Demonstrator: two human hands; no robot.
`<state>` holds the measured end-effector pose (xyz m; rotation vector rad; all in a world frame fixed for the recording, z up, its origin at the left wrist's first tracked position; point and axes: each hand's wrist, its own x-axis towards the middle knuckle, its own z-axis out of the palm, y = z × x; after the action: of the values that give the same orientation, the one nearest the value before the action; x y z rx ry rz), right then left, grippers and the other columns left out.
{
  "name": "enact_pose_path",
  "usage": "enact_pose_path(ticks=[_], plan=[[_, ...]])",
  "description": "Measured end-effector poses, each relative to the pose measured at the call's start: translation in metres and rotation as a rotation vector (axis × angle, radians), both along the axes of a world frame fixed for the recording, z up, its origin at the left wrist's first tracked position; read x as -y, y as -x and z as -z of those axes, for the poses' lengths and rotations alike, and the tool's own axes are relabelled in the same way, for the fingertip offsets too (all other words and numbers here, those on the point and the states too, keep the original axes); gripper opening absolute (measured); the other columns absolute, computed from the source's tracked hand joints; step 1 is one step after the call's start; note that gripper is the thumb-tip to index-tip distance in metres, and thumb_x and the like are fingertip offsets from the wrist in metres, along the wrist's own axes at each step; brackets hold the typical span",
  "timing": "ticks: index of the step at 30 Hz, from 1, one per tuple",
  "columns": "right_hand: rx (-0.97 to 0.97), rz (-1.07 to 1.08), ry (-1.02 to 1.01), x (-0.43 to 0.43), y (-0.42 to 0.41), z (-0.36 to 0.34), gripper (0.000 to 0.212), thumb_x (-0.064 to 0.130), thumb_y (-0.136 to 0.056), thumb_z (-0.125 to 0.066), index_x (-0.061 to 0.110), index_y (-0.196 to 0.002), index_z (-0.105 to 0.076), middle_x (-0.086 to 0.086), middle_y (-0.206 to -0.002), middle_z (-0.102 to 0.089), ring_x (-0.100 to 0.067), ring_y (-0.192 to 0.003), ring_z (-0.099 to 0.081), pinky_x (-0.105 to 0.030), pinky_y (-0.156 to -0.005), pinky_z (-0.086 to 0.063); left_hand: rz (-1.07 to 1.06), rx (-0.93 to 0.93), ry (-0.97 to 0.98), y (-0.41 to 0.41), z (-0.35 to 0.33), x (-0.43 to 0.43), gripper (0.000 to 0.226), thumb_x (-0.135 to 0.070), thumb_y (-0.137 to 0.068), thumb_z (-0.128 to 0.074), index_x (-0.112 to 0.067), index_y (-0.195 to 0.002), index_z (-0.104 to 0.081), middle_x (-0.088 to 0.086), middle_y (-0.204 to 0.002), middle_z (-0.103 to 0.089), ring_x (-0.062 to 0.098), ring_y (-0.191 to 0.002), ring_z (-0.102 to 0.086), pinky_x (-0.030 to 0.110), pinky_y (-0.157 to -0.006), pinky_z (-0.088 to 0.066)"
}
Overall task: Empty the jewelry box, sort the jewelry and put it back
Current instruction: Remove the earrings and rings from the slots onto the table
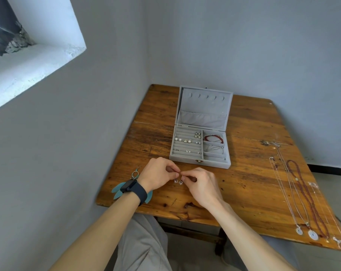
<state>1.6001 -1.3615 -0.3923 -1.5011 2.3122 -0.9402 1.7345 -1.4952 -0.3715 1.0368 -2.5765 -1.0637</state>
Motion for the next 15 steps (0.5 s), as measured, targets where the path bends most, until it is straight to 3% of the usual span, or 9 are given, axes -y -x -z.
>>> enact_pose_path(ticks=[7, 15], plan=[[-0.009, 0.005, 0.023, 0.0047, 0.0021, 0.0008, 0.019, 0.030, -0.091, -0.071, 0.031, -0.109, -0.077, 0.013, -0.102, -0.070, 0.000, -0.087, -0.059, -0.013, -0.074, -0.044, -0.012, -0.008, -0.019, 0.0074, 0.0036, 0.0005, 0.016, -0.034, -0.084, -0.076, -0.033, -0.100, -0.076, -0.016, -0.088, -0.073, -0.005, -0.086, -0.065, 0.020, -0.083, -0.055], [0.021, 0.007, 0.028, 0.0008, 0.0047, 0.0012, 0.024, 0.025, -0.091, -0.071, 0.028, -0.115, -0.075, 0.011, -0.106, -0.068, 0.002, -0.088, -0.055, -0.014, -0.078, -0.043, -0.036, 0.009, -0.007, 0.0086, 0.0028, -0.0003, 0.011, -0.036, -0.084, -0.076, -0.038, -0.095, -0.074, -0.017, -0.087, -0.071, -0.003, -0.086, -0.064, 0.017, -0.079, -0.052]])
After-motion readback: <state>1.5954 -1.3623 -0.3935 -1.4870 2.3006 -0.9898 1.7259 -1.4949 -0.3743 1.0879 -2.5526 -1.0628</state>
